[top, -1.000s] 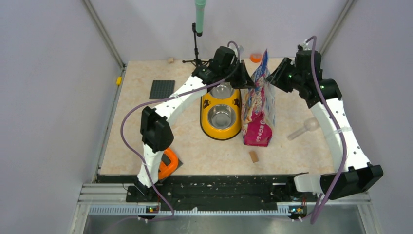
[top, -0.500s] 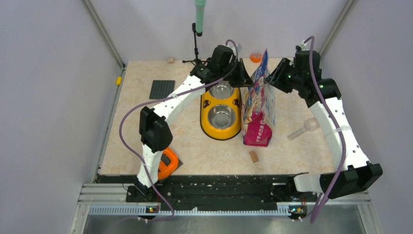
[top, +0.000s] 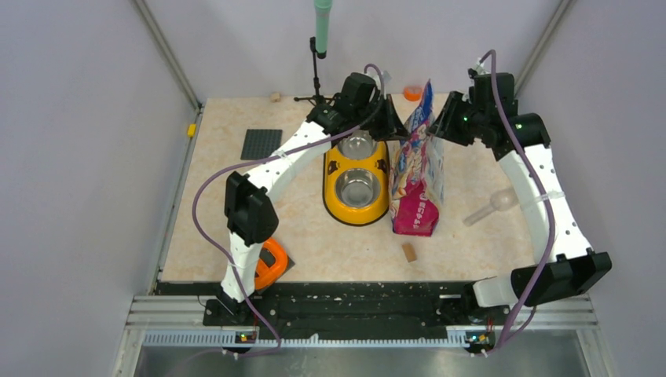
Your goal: Serve the pet food
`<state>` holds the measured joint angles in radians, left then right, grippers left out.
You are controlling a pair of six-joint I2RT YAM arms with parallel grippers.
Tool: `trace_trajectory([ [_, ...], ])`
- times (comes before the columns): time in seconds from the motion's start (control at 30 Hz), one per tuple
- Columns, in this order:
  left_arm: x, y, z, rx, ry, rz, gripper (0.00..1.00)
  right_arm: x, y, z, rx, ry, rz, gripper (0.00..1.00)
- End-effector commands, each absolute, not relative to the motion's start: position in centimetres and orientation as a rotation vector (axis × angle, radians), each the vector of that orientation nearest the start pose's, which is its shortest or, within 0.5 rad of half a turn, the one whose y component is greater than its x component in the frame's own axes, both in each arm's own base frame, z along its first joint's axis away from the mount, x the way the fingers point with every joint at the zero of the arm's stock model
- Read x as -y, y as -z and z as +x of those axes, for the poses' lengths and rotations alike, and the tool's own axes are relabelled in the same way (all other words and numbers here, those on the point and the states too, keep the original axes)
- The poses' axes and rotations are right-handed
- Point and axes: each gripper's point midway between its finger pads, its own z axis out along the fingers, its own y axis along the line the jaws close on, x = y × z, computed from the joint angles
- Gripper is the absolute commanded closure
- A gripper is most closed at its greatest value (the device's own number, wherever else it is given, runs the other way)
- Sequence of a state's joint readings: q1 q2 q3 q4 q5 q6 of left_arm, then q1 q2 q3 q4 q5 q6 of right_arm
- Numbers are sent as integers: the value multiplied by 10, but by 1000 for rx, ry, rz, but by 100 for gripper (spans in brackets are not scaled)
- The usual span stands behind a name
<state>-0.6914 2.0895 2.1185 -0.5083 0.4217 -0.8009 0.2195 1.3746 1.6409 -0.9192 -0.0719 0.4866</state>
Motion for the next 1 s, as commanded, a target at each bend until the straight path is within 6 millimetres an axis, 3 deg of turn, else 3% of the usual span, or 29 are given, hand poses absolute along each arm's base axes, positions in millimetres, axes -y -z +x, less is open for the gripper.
trace_trajectory([
  [0.0, 437, -320, 377, -2189, 1328, 205, 100, -111, -306, 325, -2371, -454, 139, 63],
  [0.27, 438, -323, 377, -2180, 1334, 209, 100, -119, -303, 308, -2447, -469, 35, 65],
  [0.37, 440, -334, 373, -2155, 1365, 236, 100, -117, -300, 307, -2458, -454, 32, 76],
  [0.43, 441, -348, 369, -2116, 1405, 268, 100, -117, -295, 309, -2463, -448, 39, 77],
  [0.47, 442, -356, 366, -2090, 1430, 285, 96, -117, -292, 310, -2462, -450, 49, 77],
  [0.57, 445, -380, 358, -2003, 1507, 325, 71, -122, -287, 316, -2447, -481, 81, 68],
  [0.6, 446, -385, 356, -1986, 1526, 333, 61, -124, -288, 319, -2431, -498, 94, 65],
  [0.67, 447, -391, 354, -1966, 1550, 340, 49, -129, -289, 323, -2405, -538, 110, 61],
  [0.7, 448, -392, 353, -1961, 1560, 343, 45, -132, -289, 325, -2398, -554, 112, 64],
  [0.73, 448, -392, 353, -1961, 1568, 342, 43, -133, -289, 326, -2393, -567, 119, 76],
  [0.77, 449, -391, 352, -1963, 1580, 344, 42, -135, -289, 327, -2388, -576, 122, 95],
  [0.8, 451, -390, 351, -1964, 1594, 350, 42, -135, -291, 328, -2379, -582, 127, 100],
  [0.97, 453, -381, 349, -1991, 1614, 366, 41, -145, -313, 331, -2232, -685, 137, 100],
])
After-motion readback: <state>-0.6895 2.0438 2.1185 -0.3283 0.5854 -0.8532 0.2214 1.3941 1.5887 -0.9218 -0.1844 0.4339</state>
